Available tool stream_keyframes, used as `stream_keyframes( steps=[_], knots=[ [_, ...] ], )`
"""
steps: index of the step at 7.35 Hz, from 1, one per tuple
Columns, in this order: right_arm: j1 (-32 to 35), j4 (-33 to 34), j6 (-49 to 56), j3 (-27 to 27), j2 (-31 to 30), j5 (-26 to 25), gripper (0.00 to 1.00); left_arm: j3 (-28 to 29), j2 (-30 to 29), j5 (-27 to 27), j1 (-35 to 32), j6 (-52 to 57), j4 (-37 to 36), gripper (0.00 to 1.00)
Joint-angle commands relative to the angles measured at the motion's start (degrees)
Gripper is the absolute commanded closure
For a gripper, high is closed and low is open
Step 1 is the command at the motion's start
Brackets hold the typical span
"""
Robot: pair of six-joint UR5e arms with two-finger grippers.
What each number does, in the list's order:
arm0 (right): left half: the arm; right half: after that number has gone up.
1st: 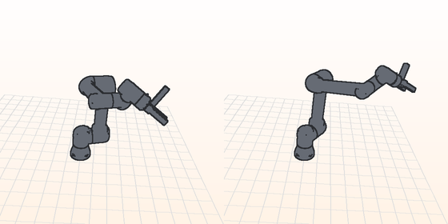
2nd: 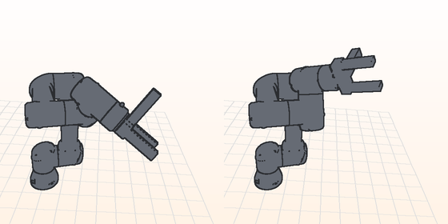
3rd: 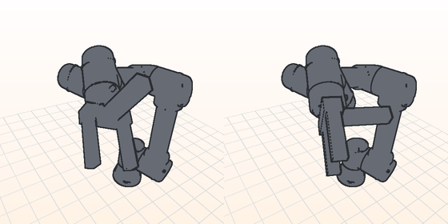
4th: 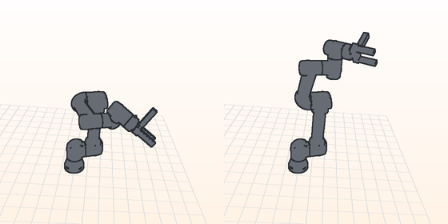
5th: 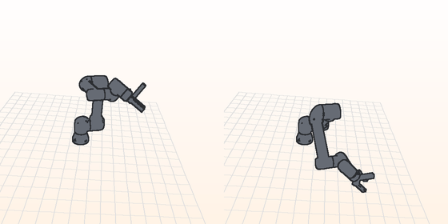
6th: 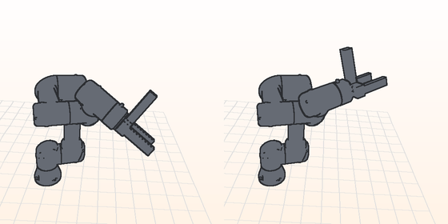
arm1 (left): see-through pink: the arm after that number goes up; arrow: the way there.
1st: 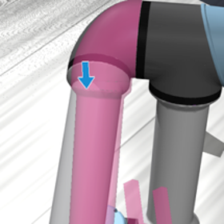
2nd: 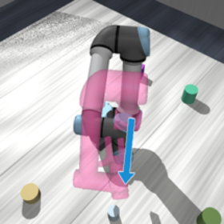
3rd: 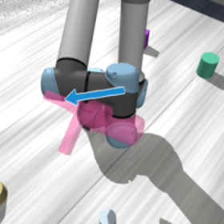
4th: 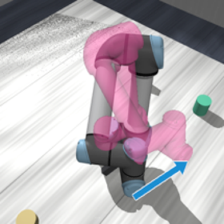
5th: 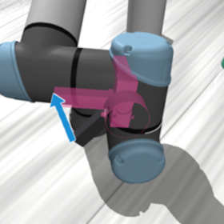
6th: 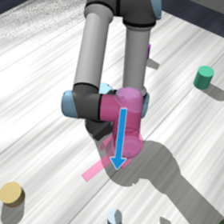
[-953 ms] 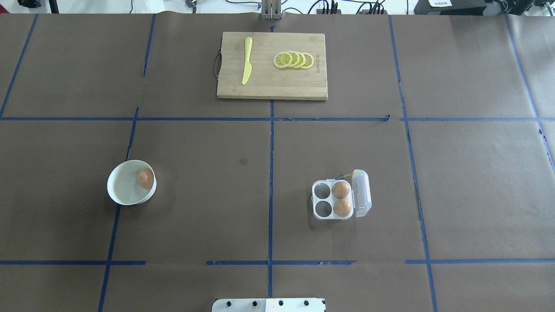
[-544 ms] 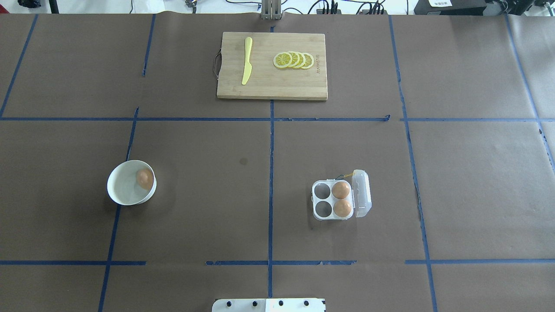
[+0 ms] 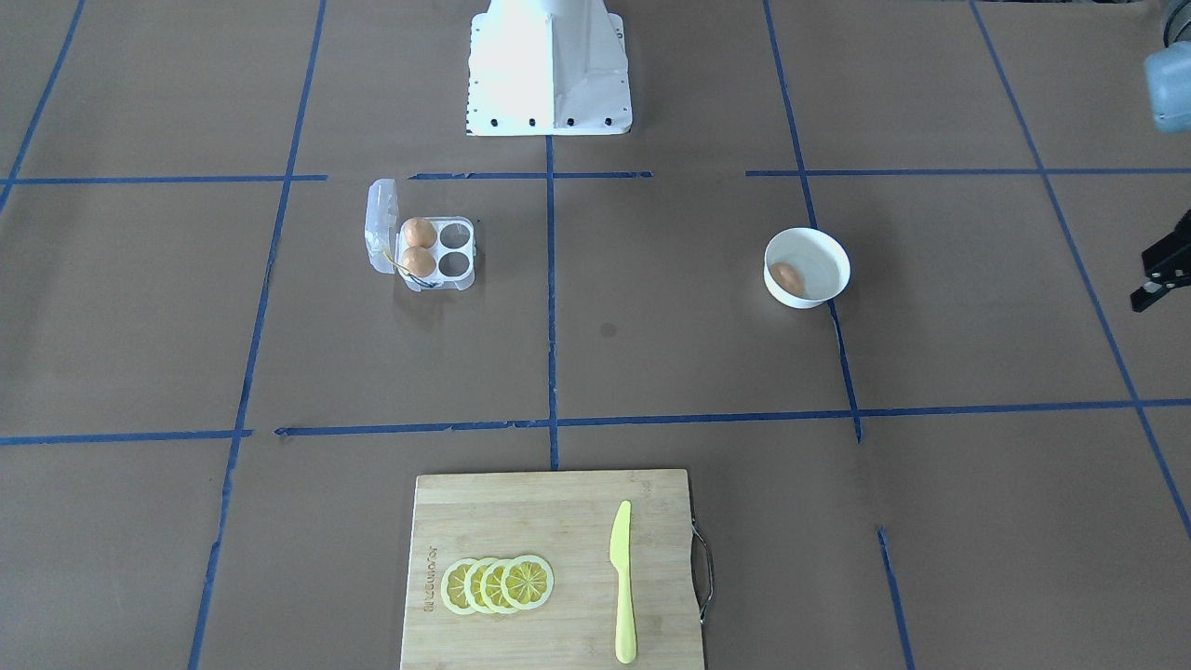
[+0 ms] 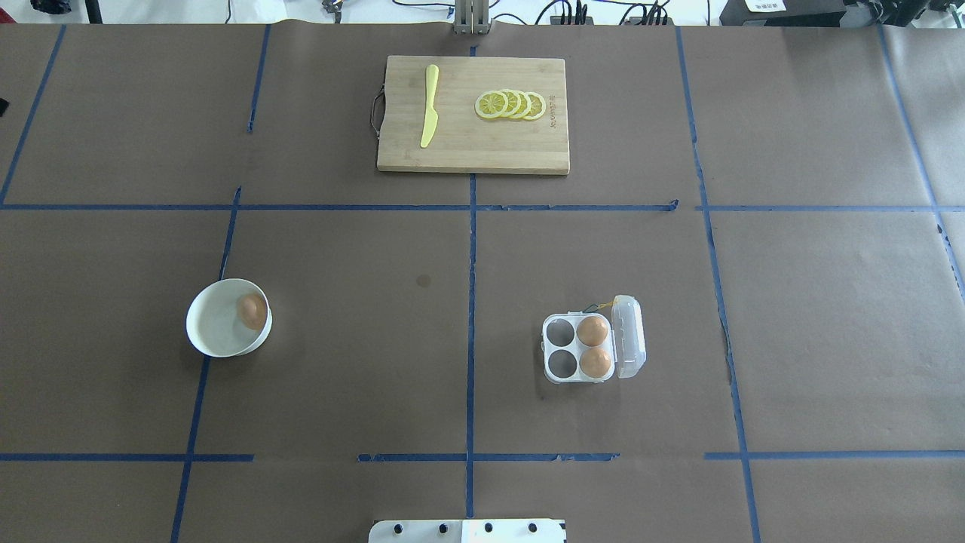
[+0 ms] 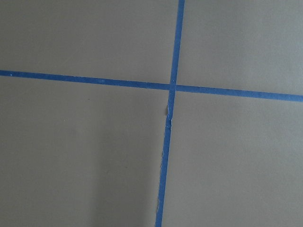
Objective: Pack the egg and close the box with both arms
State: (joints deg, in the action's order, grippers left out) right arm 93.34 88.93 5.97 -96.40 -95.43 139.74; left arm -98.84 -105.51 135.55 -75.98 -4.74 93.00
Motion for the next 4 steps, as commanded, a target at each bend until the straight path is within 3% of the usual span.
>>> stream_keyframes(
  steps=[1,3,4],
  knots=[
    [0.00,-0.07,0.00,-0.01,-0.11,0.00,0.00,-0.47,-3.29,0.34,10.03,-19.46,2.09,0.00],
    [0.00,-0.07,0.01,-0.19,0.24,-0.17,0.00,-6.95,-2.35,-9.03,15.13,-36.47,4.91,0.00],
    [0.00,-0.16,0.01,-0.02,0.42,-0.35,0.00,-10.11,0.54,-10.12,17.60,-44.57,4.91,0.00]
  ],
)
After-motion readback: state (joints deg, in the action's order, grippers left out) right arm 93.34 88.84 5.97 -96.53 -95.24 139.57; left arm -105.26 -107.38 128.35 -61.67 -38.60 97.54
